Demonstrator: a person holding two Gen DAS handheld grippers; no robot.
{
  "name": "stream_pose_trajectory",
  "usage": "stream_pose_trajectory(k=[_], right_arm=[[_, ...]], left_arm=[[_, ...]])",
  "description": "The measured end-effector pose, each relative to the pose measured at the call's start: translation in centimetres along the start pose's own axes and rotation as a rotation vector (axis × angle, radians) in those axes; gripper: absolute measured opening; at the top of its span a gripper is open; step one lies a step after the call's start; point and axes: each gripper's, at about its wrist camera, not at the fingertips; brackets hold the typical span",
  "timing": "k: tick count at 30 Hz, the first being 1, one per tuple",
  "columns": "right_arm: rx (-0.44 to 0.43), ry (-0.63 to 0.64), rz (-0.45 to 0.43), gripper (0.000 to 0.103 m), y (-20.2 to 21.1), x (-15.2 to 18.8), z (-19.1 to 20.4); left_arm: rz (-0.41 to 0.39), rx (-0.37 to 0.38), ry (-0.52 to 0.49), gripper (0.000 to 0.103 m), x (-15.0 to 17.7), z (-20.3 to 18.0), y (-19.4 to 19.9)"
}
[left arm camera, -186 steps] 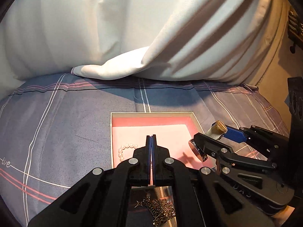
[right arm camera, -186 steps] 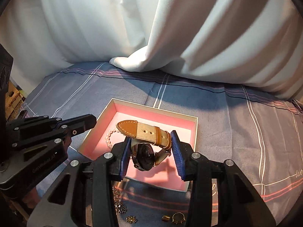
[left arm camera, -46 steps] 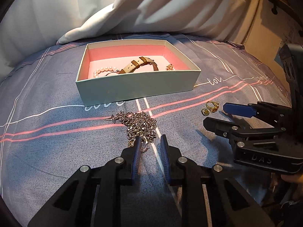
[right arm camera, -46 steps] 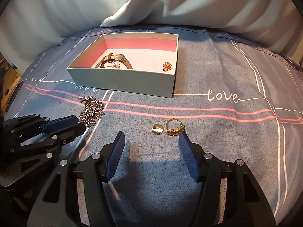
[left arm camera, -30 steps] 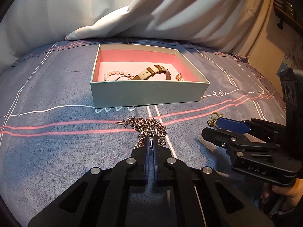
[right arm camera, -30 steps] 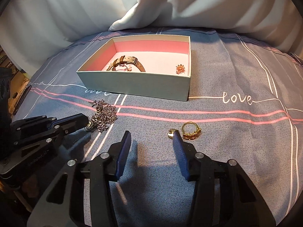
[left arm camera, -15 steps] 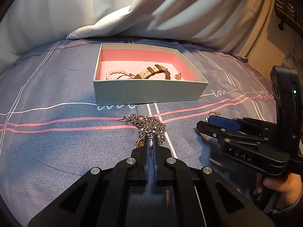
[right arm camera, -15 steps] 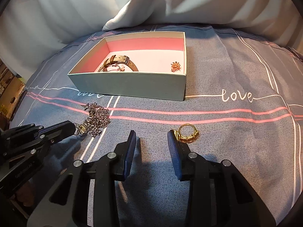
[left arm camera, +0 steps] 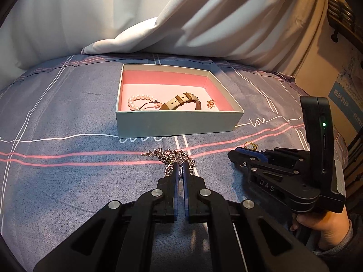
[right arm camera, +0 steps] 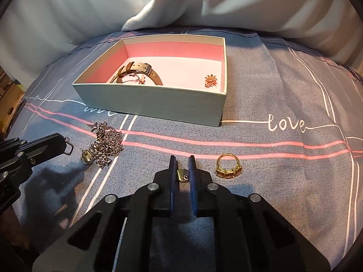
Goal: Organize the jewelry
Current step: 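Place the gold pendant in the green box and open the right gripper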
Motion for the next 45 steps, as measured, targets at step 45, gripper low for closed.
stream_pose_trajectory(k=[45], right_arm=[[-0.023, 0.101, -0.115, 0.012, 1.2, -12.9, 1.3]], left_arm=[[-0.092, 0.009, 0.065, 0.004, -12.1, -0.1, -2.2]])
Point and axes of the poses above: each gripper's, at about its wrist camera, not at the fingertips, and y roughly against the way its jaws point, z to its left, x to its underside, and after that the axes turned 7 degrees about y, right-handed
